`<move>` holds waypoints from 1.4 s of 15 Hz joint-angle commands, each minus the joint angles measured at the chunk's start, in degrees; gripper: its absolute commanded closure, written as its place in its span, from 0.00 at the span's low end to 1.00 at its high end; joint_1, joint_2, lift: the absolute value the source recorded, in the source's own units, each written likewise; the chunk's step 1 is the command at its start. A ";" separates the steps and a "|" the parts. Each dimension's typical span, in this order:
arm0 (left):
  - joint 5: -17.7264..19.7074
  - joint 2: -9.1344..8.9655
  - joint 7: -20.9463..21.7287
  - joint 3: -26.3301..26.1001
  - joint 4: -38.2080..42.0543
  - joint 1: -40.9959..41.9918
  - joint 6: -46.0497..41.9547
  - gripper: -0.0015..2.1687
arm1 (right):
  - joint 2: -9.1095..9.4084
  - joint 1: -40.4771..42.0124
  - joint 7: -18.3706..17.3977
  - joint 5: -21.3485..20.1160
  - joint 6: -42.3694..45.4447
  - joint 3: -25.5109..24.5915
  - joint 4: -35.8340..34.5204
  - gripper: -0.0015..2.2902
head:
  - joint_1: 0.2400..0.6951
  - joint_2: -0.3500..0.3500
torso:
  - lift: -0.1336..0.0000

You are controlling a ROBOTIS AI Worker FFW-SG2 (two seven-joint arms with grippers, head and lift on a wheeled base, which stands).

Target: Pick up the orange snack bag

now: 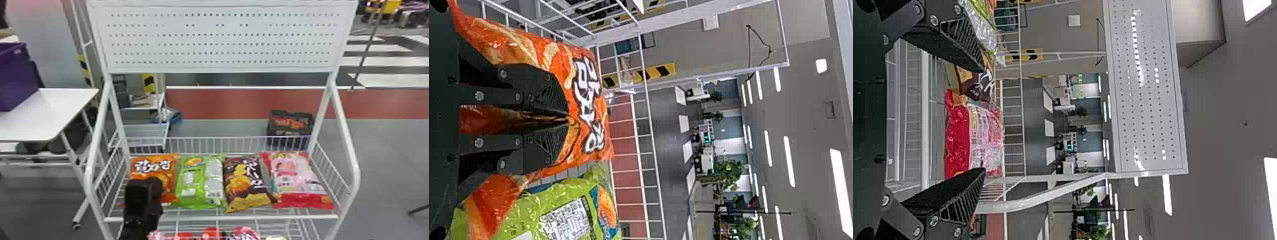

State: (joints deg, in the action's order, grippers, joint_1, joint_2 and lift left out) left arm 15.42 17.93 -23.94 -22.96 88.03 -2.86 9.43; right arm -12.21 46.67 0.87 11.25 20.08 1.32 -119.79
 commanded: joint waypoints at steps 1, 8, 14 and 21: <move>0.04 0.00 -0.14 -0.07 1.09 0.75 0.03 0.63 | -0.09 0.00 0.00 0.00 0.00 -0.01 0.00 0.09 | 0.57 0.50 | 1.00; 0.13 0.61 -1.02 1.25 8.03 4.35 0.73 0.63 | -0.18 0.09 -0.08 0.09 0.00 0.08 -0.27 0.09 | 0.57 0.50 | 1.00; -0.04 2.72 -1.63 4.50 20.34 14.99 -1.20 0.63 | -0.27 0.09 -0.08 0.09 0.00 0.17 -0.27 0.09 | 0.57 0.50 | 1.00; -0.13 6.06 -0.93 8.46 29.57 30.46 -12.45 0.63 | -0.18 -0.26 -0.08 0.00 0.00 0.43 -0.09 0.09 | 0.57 0.50 | 1.00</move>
State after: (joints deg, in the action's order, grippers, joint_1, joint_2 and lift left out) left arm 15.29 23.11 -24.95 -14.94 115.95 24.60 -0.96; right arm -12.47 46.51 0.77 11.27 20.08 1.70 -119.95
